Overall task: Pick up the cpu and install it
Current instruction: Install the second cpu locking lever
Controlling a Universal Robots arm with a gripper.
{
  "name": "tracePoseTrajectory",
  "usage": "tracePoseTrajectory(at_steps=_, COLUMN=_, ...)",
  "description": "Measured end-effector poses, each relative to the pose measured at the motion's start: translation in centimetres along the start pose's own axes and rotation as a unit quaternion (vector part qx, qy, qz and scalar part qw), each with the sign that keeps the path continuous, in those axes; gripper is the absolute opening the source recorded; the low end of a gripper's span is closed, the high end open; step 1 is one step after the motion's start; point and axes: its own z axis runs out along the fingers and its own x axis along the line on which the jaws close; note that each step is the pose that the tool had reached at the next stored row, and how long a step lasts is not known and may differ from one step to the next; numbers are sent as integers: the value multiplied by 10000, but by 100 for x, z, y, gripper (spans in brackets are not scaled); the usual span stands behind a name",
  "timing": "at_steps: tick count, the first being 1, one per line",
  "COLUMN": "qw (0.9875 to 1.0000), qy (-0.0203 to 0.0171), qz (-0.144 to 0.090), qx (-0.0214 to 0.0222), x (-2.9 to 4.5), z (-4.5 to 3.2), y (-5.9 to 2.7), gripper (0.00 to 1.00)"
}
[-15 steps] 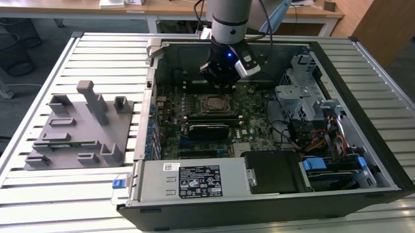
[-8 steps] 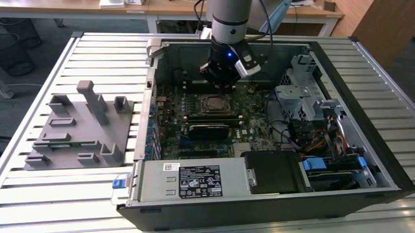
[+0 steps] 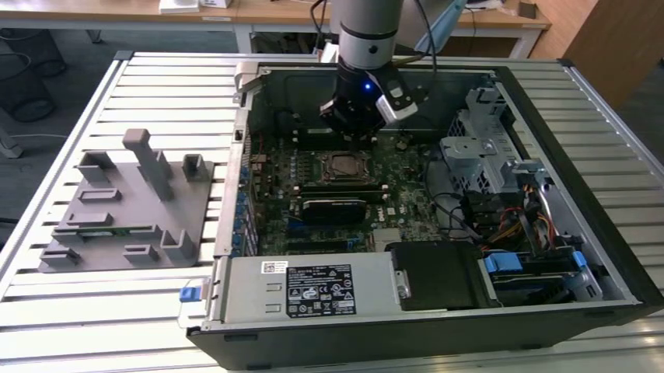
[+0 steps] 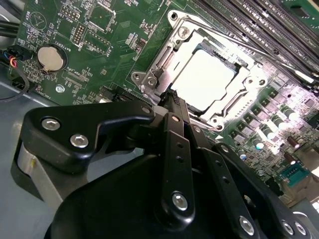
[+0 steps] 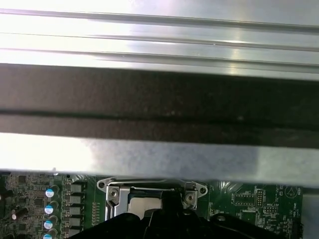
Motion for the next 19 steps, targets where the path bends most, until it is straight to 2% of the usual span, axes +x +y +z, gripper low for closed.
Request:
tracePoseTrajectory(at_steps=4, qw=10000, qy=1, qz=0, qx=33, x=0, z=-36, y=-1, gripper=11)
tracePoseTrajectory(at_steps=7, qw=10000, qy=4, qz=-1, qx=67, x=-1, z=-112, y=-1, gripper=11)
tracePoseTrajectory(at_steps=10, qw=10000, qy=4, qz=-1, qx=73, x=-1, z=-182, y=-2, gripper=11)
tracePoseTrajectory(at_steps=15, qw=10000, qy=4, qz=-1, qx=73, x=-1, z=-205, y=-14, gripper=11)
tracePoseTrajectory(at_steps=19, qw=10000, qy=4, qz=-1, qx=74, x=3, z=-204, y=-123, gripper=11)
